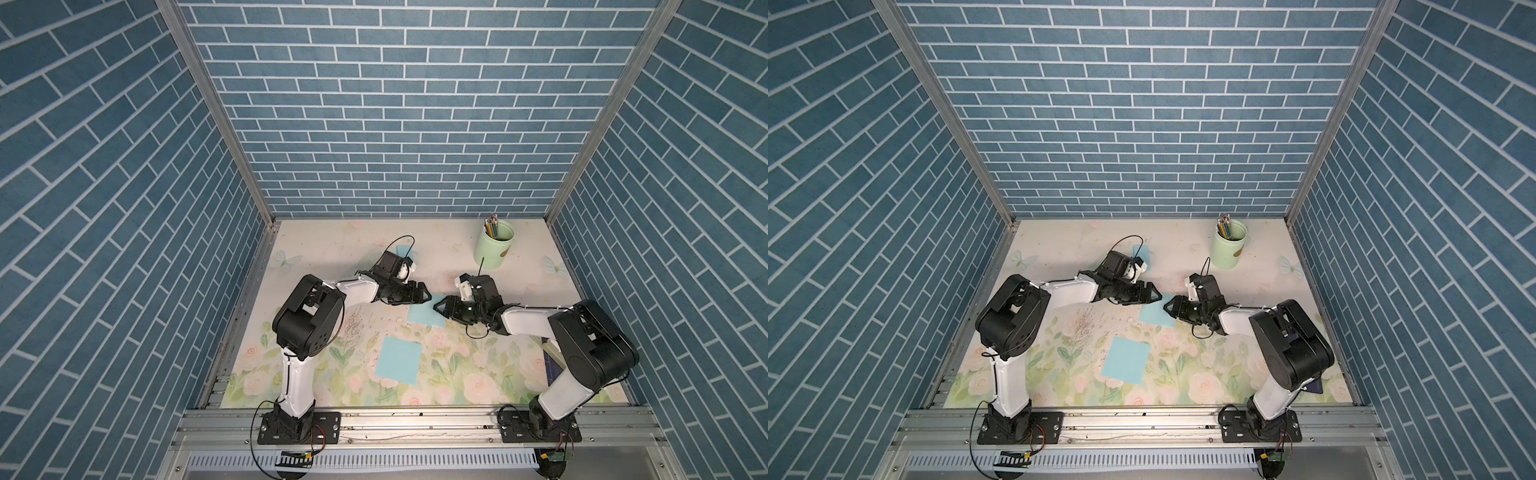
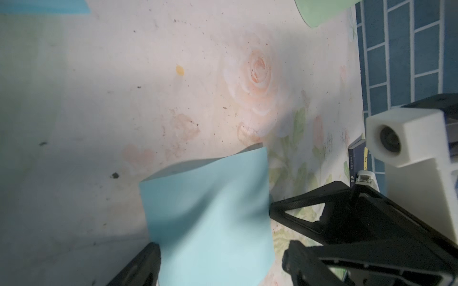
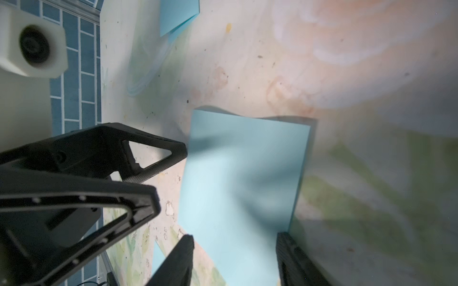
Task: Fold the square paper along the opposite sides
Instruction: Pick up the paper from the center of the board.
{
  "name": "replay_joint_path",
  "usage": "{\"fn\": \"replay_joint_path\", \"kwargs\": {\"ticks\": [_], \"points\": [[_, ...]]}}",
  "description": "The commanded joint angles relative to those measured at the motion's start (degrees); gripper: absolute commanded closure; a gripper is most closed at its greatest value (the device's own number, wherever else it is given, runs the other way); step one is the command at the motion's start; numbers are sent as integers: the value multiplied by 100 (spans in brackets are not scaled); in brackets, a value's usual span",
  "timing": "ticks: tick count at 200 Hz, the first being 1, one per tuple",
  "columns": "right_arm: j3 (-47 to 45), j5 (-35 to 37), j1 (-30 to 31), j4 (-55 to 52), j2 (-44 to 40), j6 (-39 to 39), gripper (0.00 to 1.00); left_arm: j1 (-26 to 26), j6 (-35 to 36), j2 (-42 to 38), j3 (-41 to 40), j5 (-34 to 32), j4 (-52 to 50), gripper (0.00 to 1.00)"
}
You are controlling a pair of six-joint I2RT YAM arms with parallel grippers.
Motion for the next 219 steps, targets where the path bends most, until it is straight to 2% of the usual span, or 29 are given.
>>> {"fn": "replay_joint_path", "kwargs": {"ticks": [1, 40, 78, 94, 137, 151, 194, 219], "points": [[-174, -31, 89, -481, 394, 272, 42, 31, -43, 514, -387, -294, -935, 14], [-175, -133, 171, -134, 647, 377, 42, 29, -94, 514, -509, -228, -771, 14], [-169, -206, 255, 433, 765, 445, 43, 36, -102, 554, -583, -231, -678, 23], [-134, -208, 327, 637, 796, 440, 42, 31, -107, 624, -551, -216, -652, 31], [-125, -187, 381, 802, 777, 369, 42, 31, -63, 760, -503, -267, -686, 65], [-124, -157, 360, 759, 695, 312, 42, 44, -44, 709, -495, -326, -721, 74], [-15, -113, 65, 483, -44, -144, 42, 138, -56, 152, -354, -399, -653, 81], [-147, -443, -279, 1081, -603, -47, 43, 146, 36, -476, -131, -192, -432, 82]]}}
